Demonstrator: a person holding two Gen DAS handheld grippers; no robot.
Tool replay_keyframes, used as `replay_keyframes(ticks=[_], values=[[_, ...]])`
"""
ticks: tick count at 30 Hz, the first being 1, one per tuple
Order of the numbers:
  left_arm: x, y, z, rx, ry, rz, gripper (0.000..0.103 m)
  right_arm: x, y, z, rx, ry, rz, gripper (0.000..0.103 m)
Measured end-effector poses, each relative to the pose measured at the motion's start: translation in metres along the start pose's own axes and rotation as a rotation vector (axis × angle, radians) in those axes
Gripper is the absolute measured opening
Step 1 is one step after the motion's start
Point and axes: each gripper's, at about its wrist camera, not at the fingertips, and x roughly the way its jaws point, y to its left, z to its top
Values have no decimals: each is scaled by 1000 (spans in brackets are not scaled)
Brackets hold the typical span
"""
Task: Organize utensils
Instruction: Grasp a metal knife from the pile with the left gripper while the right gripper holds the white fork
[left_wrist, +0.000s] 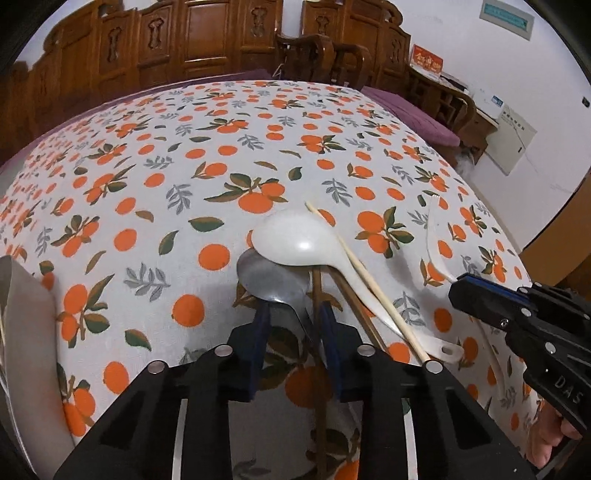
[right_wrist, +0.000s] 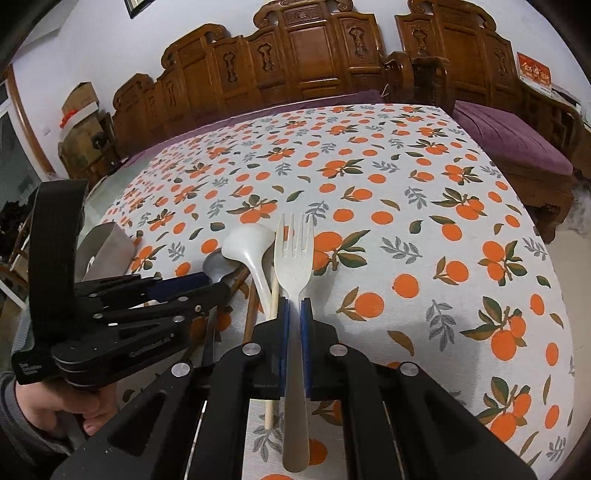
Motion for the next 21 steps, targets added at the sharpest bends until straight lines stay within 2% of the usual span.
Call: replay_keyframes(ticks=[3, 12, 21], values=[[0, -1, 1, -4, 0, -27, 9, 1, 1, 0, -1, 3, 5, 8], [-20, 7, -7, 3, 2, -17, 1, 3, 14, 2, -25, 4, 9, 8], [-53, 12, -15, 39, -30, 21, 1, 0, 35, 3, -53, -6, 7, 8]])
